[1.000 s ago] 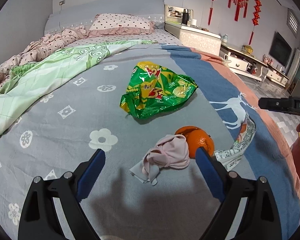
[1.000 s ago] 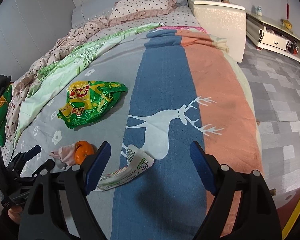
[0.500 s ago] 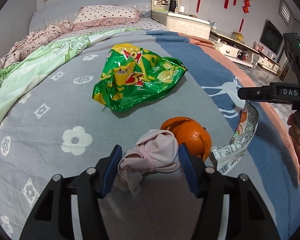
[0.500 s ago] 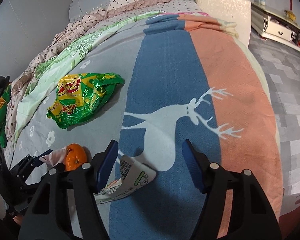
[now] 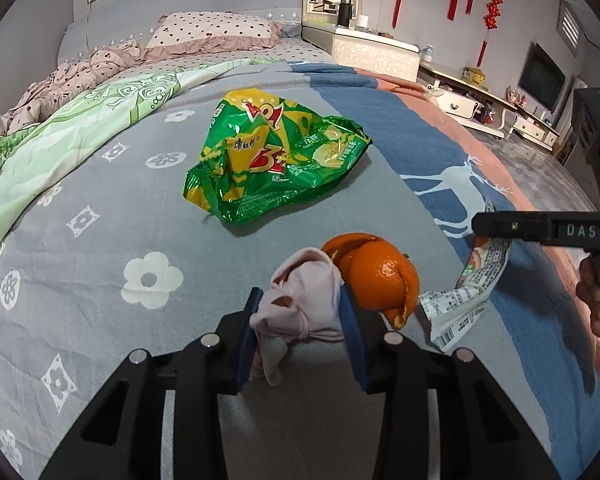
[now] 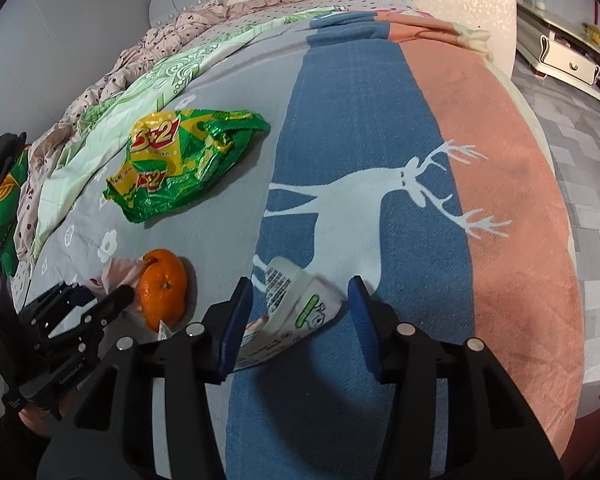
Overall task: Collect trash
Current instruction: 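Grasp the pink cloth with the left tool while the right tool grasps the white paper strip, then lift the pink cloth and paper strip and carry them over the yellow bin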
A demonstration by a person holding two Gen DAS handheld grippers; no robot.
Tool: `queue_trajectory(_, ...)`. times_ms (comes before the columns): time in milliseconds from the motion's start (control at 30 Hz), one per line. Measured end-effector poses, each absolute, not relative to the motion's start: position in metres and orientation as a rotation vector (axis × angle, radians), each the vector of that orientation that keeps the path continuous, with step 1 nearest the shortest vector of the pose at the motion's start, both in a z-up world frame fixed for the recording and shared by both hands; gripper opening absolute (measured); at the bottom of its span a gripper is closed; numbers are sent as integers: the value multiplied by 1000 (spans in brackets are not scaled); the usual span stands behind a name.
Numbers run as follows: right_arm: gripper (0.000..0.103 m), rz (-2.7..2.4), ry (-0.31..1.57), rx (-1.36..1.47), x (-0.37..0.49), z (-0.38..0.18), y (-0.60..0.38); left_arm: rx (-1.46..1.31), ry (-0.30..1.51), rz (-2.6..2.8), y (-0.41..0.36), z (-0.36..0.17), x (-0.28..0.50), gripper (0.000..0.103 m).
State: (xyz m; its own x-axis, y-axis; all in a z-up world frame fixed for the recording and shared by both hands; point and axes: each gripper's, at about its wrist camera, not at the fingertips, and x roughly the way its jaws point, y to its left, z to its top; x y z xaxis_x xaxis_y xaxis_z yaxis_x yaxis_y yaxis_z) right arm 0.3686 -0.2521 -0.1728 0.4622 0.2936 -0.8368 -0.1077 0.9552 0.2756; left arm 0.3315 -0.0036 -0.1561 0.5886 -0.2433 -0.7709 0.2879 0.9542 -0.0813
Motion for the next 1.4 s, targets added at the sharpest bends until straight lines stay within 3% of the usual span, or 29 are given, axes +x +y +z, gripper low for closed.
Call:
queue_trajectory(67,35,250,1066,161,366,-174,-247,53,887,-314,-3,-155,331,34)
queue_trajectory(267,29,258,1056,147,365,-173,-241,48,881,-319,-2,-153,328,33)
queue_trajectory(600,29,262,984,155,351,-146,-240,41,848,-308,6,-131,313,33)
queue_trajectory(1400,29,215,722,222,225,0,-318,44,646,-329,-28,-9,223,33)
